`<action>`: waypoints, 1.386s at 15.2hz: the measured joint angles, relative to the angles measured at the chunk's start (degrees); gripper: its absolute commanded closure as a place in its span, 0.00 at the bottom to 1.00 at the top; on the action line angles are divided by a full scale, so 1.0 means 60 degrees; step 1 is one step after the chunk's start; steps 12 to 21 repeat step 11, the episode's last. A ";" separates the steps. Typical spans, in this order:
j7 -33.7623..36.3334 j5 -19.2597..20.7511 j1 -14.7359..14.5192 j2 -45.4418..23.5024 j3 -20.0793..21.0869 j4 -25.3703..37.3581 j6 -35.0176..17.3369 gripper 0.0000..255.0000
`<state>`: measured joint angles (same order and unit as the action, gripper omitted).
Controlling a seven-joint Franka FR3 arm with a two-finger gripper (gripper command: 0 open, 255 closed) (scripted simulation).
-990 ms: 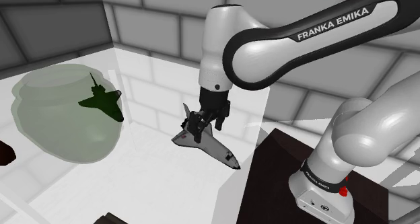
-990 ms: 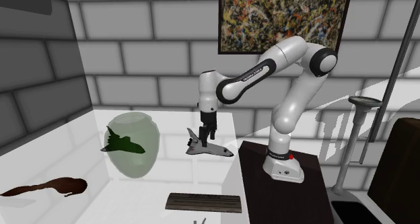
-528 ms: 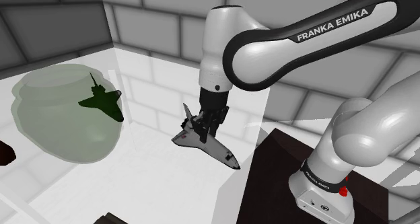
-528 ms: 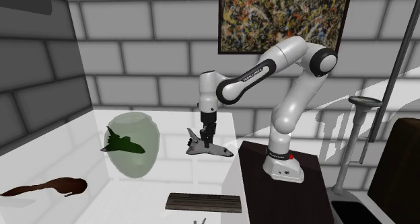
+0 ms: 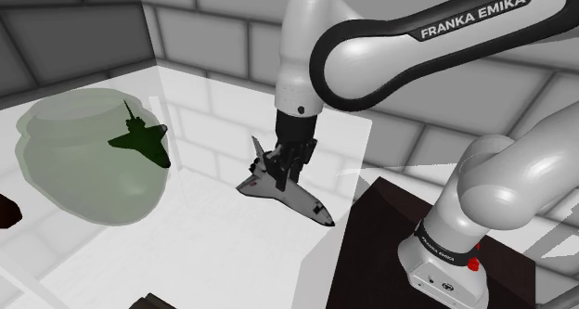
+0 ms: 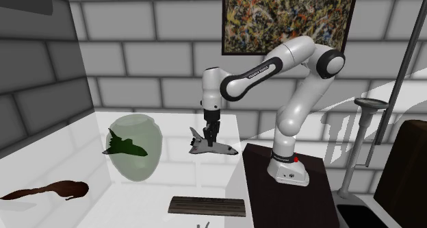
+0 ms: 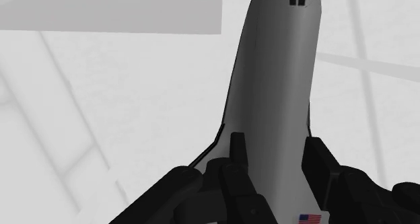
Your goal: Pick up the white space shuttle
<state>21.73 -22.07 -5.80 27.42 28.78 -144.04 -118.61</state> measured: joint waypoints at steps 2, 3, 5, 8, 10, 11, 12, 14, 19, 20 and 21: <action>0.0030 0.0036 0.0003 0.0108 -0.0064 0.0181 0.0285 1.00; 0.0038 0.0049 -0.0001 0.0188 -0.0108 0.0263 0.0446 1.00; 0.0040 0.0086 0.0010 0.0279 -0.0182 0.0415 0.0695 1.00; 0.0083 0.0150 0.0028 0.0374 -0.0268 0.0708 0.1081 1.00; 0.0118 0.0188 0.0036 0.0432 -0.0320 0.0911 0.1338 1.00; 0.0131 0.0204 0.0041 0.0450 -0.0340 0.0992 0.1437 1.00; 0.0131 0.0204 0.0041 0.0450 -0.0340 0.0992 0.1437 1.00; 0.0131 0.0204 0.0041 0.0450 -0.0340 0.0992 0.1437 1.00; 0.0131 0.0204 0.0041 0.0450 -0.0340 0.0992 0.1437 1.00; 0.0131 0.0204 0.0041 0.0450 -0.0340 0.0992 0.1437 1.00; 0.0131 0.0204 0.0041 0.0450 -0.0340 0.0992 0.1437 1.00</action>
